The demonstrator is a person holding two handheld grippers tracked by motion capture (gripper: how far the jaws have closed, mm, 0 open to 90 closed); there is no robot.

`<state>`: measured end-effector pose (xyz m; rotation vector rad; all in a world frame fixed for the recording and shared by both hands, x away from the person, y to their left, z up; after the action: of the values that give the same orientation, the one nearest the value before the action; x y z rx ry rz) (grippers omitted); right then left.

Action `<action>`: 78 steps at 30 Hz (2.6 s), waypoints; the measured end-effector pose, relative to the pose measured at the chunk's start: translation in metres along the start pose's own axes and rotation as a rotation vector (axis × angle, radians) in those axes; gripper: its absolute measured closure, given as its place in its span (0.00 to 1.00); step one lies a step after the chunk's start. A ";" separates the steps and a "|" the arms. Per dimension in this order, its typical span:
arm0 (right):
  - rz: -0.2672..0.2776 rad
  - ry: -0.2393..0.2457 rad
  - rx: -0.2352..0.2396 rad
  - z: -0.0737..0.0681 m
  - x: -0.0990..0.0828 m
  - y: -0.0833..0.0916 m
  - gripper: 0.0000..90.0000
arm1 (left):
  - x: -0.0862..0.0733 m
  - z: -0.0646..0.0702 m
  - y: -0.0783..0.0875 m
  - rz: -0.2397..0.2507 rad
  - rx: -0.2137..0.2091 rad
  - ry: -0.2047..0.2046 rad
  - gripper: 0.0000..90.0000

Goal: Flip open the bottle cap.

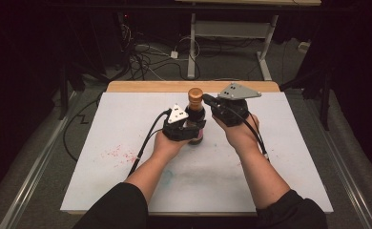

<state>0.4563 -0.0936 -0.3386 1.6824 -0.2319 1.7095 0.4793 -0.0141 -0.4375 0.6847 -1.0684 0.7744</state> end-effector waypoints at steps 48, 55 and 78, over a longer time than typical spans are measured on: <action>0.017 -0.012 -0.012 0.004 0.009 0.016 1.00 | 0.005 0.008 -0.006 0.083 0.021 0.102 0.32; 0.003 -0.024 -0.009 0.005 0.000 0.015 1.00 | 0.005 0.008 -0.006 0.084 0.021 0.105 0.32; -0.052 0.007 0.012 -0.001 0.003 0.003 1.00 | 0.005 0.008 -0.006 0.089 0.022 0.105 0.32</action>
<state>0.4535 -0.0940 -0.3353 1.6760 -0.1732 1.6812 0.4817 -0.0233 -0.4311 0.6115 -1.0007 0.8904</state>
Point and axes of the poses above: each handheld gripper's, and its own axes: y roughly backward along the jaws, x roughly out of its top, z roughly to its right, the point moved 6 cm from there along -y, roughly forward along the jaws, and after that the axes turned 11 degrees about x, right-handed, at the moved point
